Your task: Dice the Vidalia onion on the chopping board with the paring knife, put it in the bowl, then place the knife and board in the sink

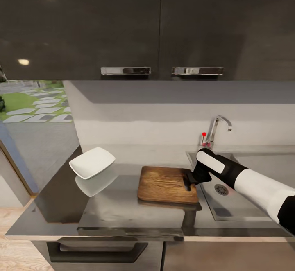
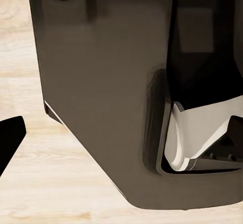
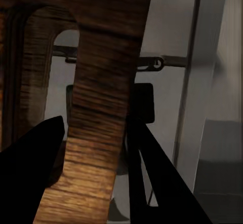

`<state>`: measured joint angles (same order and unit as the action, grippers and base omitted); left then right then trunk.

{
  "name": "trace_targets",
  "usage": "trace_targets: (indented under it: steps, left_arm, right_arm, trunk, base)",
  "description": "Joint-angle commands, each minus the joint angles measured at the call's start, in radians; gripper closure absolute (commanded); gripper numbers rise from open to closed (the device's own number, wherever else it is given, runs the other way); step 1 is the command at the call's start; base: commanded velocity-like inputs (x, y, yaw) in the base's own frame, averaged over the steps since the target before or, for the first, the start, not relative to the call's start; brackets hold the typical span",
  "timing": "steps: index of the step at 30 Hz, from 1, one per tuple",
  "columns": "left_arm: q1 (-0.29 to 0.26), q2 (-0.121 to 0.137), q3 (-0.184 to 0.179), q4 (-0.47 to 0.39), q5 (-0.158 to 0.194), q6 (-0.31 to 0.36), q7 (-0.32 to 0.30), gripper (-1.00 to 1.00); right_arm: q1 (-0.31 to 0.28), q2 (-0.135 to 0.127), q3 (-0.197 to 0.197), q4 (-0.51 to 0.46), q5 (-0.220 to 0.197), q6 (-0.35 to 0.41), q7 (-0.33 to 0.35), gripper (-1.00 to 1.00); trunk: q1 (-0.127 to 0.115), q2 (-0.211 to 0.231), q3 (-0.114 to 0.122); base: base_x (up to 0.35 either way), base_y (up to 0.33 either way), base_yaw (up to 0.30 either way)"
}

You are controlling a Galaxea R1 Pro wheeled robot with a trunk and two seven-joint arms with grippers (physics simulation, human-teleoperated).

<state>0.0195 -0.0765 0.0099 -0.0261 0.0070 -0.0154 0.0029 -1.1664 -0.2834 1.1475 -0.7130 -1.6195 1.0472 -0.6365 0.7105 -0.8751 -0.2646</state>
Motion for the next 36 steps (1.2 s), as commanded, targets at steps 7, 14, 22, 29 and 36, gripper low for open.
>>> trace_targets:
  steps: [7, 14, 22, 29, 36]
  left_arm:
    - [0.0, 0.0, 0.001, -0.002, 0.001, -0.001, 0.0, -1.0]
    - [0.0, 0.0, 0.001, -0.002, 0.001, -0.001, 0.0, -1.0]
    - [0.0, 0.0, 0.001, -0.002, 0.001, -0.001, 0.0, -1.0]
    - [0.0, 0.0, 0.001, -0.002, 0.001, -0.001, 0.0, -1.0]
    - [0.0, 0.0, 0.001, -0.002, 0.001, -0.001, 0.0, -1.0]
  right_arm:
    - [-0.002, 0.004, 0.005, -0.002, -0.011, 0.0, -0.02, 1.0]
    - [-0.001, 0.009, 0.005, -0.002, -0.011, 0.0, -0.021, 1.0]
    - [-0.002, 0.026, 0.005, -0.002, -0.011, 0.0, -0.022, 1.0]
    - [-0.002, 0.03, 0.005, -0.002, -0.011, 0.0, -0.022, 1.0]
    - [-0.002, 0.03, 0.005, -0.002, -0.011, 0.0, -0.022, 1.0]
  trunk:
    - [0.0, -0.001, -0.001]
    - [0.0, -0.001, -0.001]
    - [0.0, -0.001, -0.001]
    - [0.0, -0.001, -0.001]
    - [0.0, -0.001, -0.001]
  base:
    - [0.0, 0.002, 0.0]
    - [0.113, 0.0, 0.0]
    - [0.019, 0.0, 0.0]
    - [0.0, 0.0, 0.0]
    - [0.0, 0.0, 0.0]
